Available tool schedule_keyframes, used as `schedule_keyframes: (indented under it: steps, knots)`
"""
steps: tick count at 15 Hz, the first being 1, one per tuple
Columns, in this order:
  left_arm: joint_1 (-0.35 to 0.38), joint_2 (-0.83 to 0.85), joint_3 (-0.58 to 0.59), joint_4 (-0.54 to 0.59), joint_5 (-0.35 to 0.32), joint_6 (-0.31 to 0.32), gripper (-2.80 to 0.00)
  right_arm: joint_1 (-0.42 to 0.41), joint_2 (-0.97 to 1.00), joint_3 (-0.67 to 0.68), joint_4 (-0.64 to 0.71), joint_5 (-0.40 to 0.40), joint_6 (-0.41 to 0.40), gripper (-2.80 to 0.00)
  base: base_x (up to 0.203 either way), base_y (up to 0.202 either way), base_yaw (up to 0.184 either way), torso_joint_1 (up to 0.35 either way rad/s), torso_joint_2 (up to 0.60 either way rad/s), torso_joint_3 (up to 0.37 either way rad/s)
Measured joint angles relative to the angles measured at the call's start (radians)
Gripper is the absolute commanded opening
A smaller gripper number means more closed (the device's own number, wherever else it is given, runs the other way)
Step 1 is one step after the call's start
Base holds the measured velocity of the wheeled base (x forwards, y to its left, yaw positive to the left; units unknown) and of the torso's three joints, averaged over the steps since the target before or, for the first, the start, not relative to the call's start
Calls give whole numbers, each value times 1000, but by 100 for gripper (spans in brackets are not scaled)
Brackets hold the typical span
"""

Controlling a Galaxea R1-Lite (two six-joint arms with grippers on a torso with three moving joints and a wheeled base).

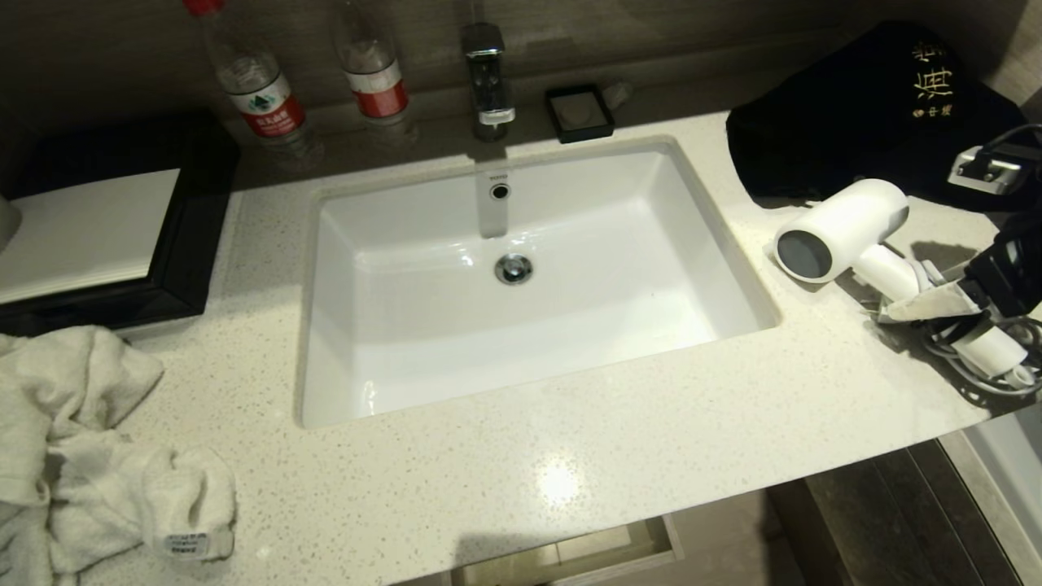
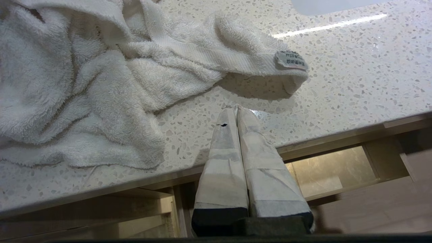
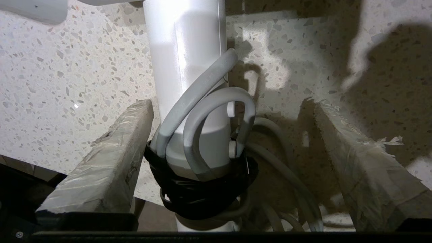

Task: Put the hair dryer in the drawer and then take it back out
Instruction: Pick up the hairdryer

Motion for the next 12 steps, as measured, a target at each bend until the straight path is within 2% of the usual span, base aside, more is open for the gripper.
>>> schedule_keyframes:
  steps: [5, 6, 12]
  knots:
    - [0, 0, 0, 0, 0, 0, -280, 2, 43, -29, -11, -1, -52, 0, 0, 0, 0, 0, 0, 0]
    - [0, 0, 0, 0, -1, 0, -280, 2, 47, -31, -14, 0, -60, -280, 0, 0, 0, 0, 0, 0]
    - [0, 0, 0, 0, 0, 0, -280, 4, 63, -40, -1, -6, -73, -280, 0, 0, 0, 0, 0, 0]
